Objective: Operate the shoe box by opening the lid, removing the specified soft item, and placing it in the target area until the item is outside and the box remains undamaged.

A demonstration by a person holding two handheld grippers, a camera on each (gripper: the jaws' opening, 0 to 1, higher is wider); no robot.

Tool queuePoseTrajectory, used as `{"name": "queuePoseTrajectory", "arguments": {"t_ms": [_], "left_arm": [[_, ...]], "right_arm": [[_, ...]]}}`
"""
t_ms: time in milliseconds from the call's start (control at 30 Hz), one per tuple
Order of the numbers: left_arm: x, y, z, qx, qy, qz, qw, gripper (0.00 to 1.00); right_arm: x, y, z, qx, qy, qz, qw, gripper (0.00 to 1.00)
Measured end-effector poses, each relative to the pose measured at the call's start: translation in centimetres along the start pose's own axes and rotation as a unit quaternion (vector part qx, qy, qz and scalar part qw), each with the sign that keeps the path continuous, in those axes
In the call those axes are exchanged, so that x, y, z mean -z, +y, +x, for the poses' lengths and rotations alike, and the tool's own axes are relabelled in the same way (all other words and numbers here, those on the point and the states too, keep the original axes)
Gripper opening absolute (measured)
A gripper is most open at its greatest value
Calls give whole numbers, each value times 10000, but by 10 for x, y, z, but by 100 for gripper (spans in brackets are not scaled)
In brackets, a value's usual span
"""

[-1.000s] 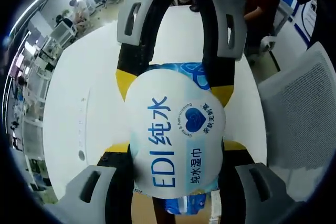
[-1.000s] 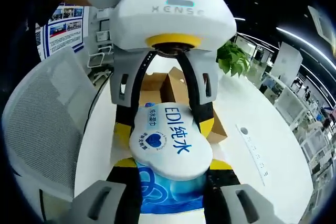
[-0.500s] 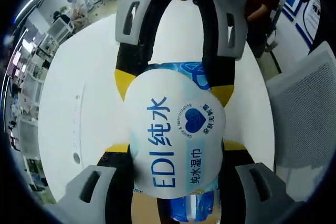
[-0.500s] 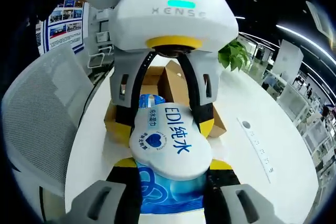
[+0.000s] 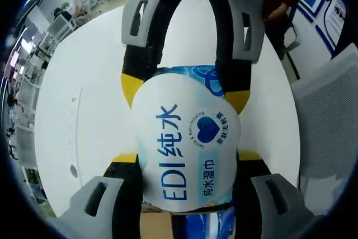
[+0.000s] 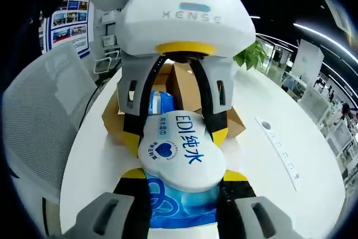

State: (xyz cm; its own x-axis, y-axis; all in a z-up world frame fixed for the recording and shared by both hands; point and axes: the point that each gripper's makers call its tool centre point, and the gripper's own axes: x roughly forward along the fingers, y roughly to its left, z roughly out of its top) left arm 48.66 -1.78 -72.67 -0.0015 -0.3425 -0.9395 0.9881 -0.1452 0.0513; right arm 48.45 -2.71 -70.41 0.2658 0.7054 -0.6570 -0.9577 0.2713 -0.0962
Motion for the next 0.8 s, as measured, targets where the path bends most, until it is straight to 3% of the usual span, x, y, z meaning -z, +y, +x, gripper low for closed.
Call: {"name": "queuePoseTrajectory", "arguments": {"t_ms": [800], "left_arm": [[17, 11, 34, 145, 241, 11, 9996, 65]], "right_arm": [[25, -10, 28, -45, -66, 84, 9999, 40]]}}
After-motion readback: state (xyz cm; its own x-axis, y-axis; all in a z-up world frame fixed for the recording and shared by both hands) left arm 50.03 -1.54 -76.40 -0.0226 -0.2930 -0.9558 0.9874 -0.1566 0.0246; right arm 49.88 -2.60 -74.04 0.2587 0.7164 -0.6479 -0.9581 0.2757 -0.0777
